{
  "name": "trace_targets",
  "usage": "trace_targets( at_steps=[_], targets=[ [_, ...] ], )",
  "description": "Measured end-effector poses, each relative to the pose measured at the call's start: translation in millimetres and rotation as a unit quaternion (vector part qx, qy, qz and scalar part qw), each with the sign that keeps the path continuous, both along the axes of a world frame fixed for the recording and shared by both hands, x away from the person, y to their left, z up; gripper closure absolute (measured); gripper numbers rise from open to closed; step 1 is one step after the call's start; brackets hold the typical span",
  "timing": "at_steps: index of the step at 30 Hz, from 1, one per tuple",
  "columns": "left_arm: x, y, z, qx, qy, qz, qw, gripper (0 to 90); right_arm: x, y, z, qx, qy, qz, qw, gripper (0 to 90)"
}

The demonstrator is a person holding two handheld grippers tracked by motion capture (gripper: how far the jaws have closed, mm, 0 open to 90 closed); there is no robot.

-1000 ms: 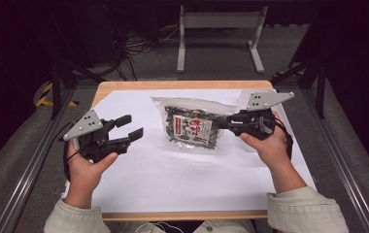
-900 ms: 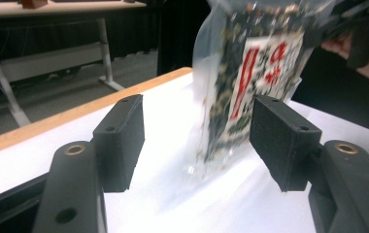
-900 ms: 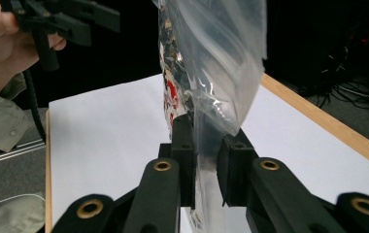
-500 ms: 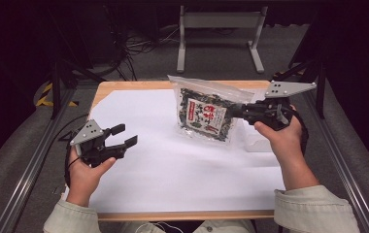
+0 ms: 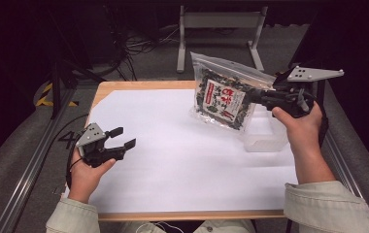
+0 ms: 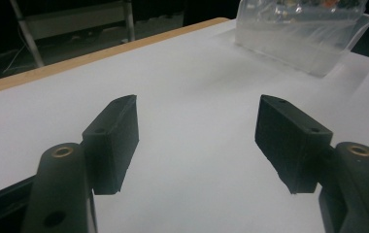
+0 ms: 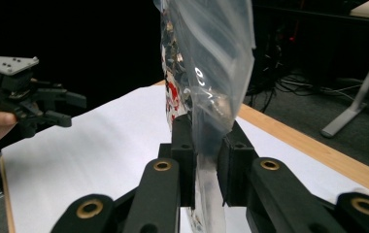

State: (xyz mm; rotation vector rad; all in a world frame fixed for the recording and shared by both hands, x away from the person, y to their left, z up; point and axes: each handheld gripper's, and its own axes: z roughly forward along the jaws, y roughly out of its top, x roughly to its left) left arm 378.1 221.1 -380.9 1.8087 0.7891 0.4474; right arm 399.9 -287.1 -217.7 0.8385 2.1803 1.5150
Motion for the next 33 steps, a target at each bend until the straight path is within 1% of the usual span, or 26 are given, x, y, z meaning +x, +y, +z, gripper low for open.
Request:
trace_targets(
  at_steps=[5,8,9,10,11,14,15,17,19,21,26,27,32,33],
  targets=[
    [1.5,0.5,-4.6,0.0,0.003,0.0,1.0,33.1,3.4,-12.7,6.3,0.006,0.001,-0.022,0.9998,78.7],
    [2.5,0.8,-6.8,0.007,0.005,0.001,1.0,32.6,5.6,-20.9,10.2,0.004,-0.002,-0.036,0.9993,78.7],
    [2.6,0.7,-7.6,0.005,0.004,0.0,1.0,32.6,6.1,-23.9,11.5,0.004,-0.003,-0.04,0.9992,78.8],
    [2.3,0.7,-8.4,0.005,0.008,0.0,1.0,32.5,6.8,-27.0,12.6,0.005,-0.004,-0.045,0.999,78.7],
    [2.8,0.6,-9.2,0.006,0.006,-0.003,1.0,32.3,7.4,-31.1,13.8,0.004,-0.004,-0.052,0.9986,78.7],
    [2.6,0.0,-11.4,0.006,0.013,-0.004,0.9999,32.0,9.1,-40.8,15.5,0.004,-0.007,-0.068,0.9977,78.7],
    [3.4,0.3,-12.3,0.009,0.011,-0.007,0.9999,31.8,9.5,-43.1,15.6,0.004,-0.008,-0.07,0.9975,78.7],
    [3.2,-0.1,-13.7,0.01,0.015,-0.007,0.9998,31.6,10.2,-49.3,15.7,0.003,-0.01,-0.081,0.9966,78.7],
    [3.5,0.0,-14.3,0.011,0.015,-0.006,0.9998,31.5,10.9,-54.6,15.5,0.004,-0.011,-0.088,0.996,78.7],
    [3.9,-0.2,-15.7,0.01,0.017,-0.006,0.9998,31.4,11.5,-57.0,15.3,0.004,-0.012,-0.09,0.9958,78.7],
    [4.8,0.6,-16.3,0.013,0.015,-0.005,0.9998,31.3,12.5,-67.6,15.0,-0.002,-0.018,-0.109,0.9939,78.7],
    [4.7,0.5,-16.5,0.01,0.017,-0.004,0.9998,31.2,12.7,-69.9,14.8,-0.002,-0.018,-0.113,0.9934,78.7],
    [4.5,1.2,-16.3,0.01,0.019,-0.003,0.9998,31.1,13.6,-78.7,12.6,-0.008,-0.02,-0.133,0.9909,78.7],
    [4.8,1.5,-16.2,0.012,0.017,-0.003,0.9998,31.1,13.8,-80.8,12.0,-0.007,-0.019,-0.138,0.9903,78.7]
  ],
)
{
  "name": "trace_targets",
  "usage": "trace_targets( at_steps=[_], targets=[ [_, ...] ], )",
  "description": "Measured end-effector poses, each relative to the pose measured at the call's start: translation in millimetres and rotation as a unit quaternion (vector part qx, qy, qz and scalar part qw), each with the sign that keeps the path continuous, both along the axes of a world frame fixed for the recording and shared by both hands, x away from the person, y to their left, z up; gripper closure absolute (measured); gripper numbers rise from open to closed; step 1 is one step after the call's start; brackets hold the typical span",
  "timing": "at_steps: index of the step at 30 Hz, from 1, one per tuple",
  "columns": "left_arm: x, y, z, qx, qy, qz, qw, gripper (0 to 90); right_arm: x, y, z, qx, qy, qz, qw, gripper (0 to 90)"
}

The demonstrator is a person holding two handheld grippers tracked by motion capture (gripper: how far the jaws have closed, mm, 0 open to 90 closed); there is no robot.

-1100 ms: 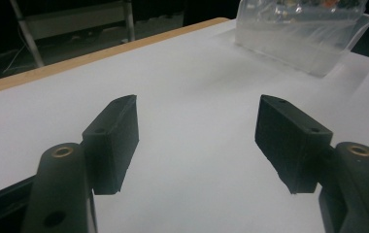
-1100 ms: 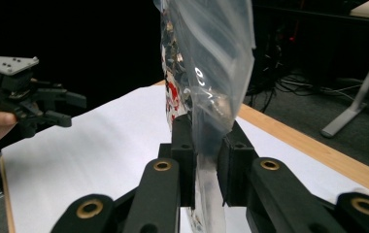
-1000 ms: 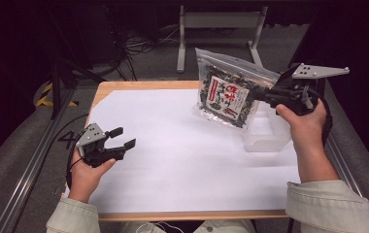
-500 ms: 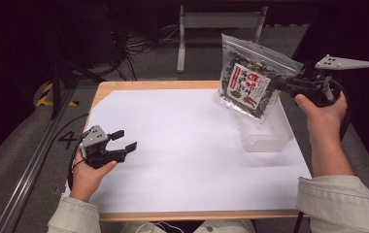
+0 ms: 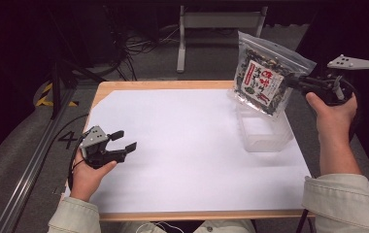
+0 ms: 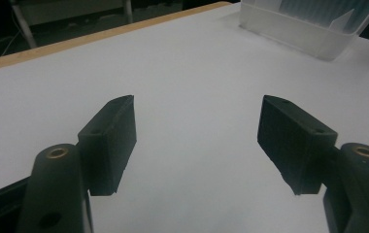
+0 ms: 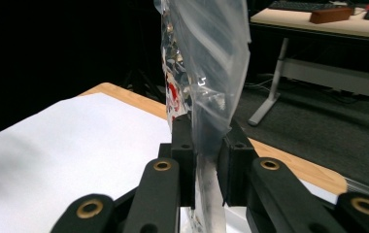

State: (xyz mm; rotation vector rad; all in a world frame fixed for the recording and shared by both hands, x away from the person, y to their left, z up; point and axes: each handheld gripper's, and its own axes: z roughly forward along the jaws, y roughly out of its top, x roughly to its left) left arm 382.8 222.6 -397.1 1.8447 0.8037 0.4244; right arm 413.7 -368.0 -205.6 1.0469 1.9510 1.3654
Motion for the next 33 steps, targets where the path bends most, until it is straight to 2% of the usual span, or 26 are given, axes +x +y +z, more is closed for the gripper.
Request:
trace_targets(
  at_steps=[22,33],
  targets=[
    [-0.1,-0.4,0.3,-0.006,0.002,0.001,1.0,31.1,-1.5,-18.7,-6.9,-0.021,-0.008,-0.045,0.9987,78.7],
    [0.8,-0.3,-0.4,-0.001,0.001,0.001,1.0,31.0,1.7,-24.8,-25.2,-0.022,-0.004,-0.052,0.9984,78.7]
  ],
)
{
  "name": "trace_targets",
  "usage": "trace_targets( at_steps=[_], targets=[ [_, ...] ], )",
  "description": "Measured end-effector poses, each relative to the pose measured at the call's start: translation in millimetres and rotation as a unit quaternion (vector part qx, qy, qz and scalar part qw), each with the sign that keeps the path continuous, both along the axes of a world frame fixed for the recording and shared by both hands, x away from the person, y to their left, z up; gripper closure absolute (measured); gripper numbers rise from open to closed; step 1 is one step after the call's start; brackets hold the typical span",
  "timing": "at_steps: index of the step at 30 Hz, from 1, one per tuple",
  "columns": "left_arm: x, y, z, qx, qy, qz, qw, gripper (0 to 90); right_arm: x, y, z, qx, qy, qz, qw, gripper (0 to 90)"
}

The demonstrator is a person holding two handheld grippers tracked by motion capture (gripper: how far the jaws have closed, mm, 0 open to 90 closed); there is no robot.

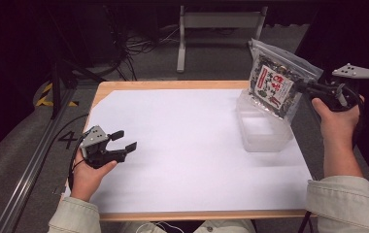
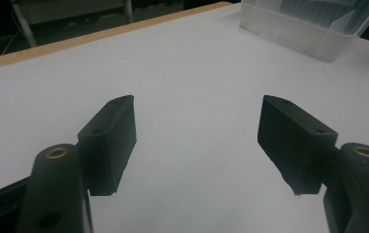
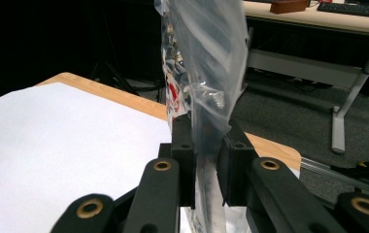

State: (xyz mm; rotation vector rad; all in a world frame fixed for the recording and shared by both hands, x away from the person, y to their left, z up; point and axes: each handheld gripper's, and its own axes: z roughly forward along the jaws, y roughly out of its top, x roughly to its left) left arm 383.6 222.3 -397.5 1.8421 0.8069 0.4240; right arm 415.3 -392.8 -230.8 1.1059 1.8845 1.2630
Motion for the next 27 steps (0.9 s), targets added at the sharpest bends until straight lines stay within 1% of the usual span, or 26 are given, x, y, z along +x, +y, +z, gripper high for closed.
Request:
trace_targets(
  at_steps=[4,8,15,17,20,21,27],
  targets=[
    [0.2,0.1,-0.6,-0.001,0.002,0.001,1.0,31.1,0.8,-3.6,-8.8,0.007,0.002,0.001,1.0,78.7],
    [0.6,-0.6,-1.6,0.0,0.004,0.001,1.0,31.1,1.3,-3.4,-17.9,0.004,0.009,0.002,1.0,78.7],
    [0.9,-0.6,-2.3,0.0,0.005,0.002,1.0,31.1,2.5,-7.3,-30.8,0.013,0.015,0.001,0.9998,78.7],
    [0.7,-0.8,-3.0,-0.001,0.01,0.001,0.9999,31.1,2.4,-8.1,-34.0,0.014,0.017,0.001,0.9998,78.7],
    [0.9,-0.8,-3.3,0.0,0.011,0.0,0.9999,31.1,3.1,-8.8,-37.7,0.015,0.021,0.001,0.9997,78.7],
    [1.0,-0.8,-3.4,-0.001,0.01,0.001,0.9999,31.1,4.4,-9.1,-43.0,0.015,0.027,0.001,0.9995,78.7],
    [1.2,-0.4,-3.6,-0.002,0.01,0.001,1.0,31.1,6.9,-10.3,-53.0,0.021,0.034,0.0,0.9992,78.7]
  ],
)
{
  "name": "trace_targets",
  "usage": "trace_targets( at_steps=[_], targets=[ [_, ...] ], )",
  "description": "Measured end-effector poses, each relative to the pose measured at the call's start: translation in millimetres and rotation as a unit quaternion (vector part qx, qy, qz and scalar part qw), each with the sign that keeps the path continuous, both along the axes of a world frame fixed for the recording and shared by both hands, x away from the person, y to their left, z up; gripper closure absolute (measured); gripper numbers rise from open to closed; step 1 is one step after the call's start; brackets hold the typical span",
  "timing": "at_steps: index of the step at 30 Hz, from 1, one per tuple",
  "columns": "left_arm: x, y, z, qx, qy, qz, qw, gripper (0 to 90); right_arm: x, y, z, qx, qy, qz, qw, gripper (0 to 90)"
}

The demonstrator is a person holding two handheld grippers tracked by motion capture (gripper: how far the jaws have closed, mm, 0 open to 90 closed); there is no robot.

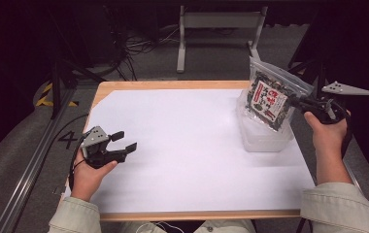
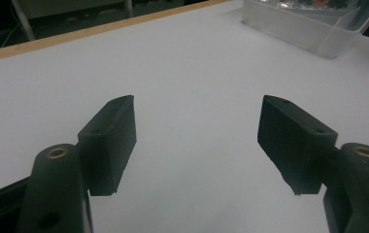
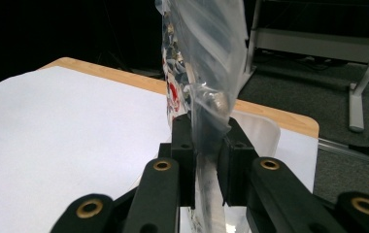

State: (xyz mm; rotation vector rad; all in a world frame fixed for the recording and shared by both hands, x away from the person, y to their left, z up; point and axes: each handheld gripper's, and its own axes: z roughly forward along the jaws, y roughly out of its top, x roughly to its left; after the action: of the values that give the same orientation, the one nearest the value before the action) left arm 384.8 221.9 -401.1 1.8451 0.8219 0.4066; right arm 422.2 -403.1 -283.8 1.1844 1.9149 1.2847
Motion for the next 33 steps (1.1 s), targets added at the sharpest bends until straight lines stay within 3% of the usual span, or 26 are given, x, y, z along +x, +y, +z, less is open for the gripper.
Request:
trace_targets(
  at_steps=[14,33],
  targets=[
    [0.3,0.2,-1.4,-0.001,0.003,0.003,1.0,31.1,6.4,-3.6,-21.6,0.014,0.036,-0.001,0.9992,78.7],
    [1.1,-1.1,-1.7,0.0,0.004,0.001,1.0,31.0,5.9,-10.8,-32.1,0.029,0.048,-0.013,0.9983,78.4]
  ],
)
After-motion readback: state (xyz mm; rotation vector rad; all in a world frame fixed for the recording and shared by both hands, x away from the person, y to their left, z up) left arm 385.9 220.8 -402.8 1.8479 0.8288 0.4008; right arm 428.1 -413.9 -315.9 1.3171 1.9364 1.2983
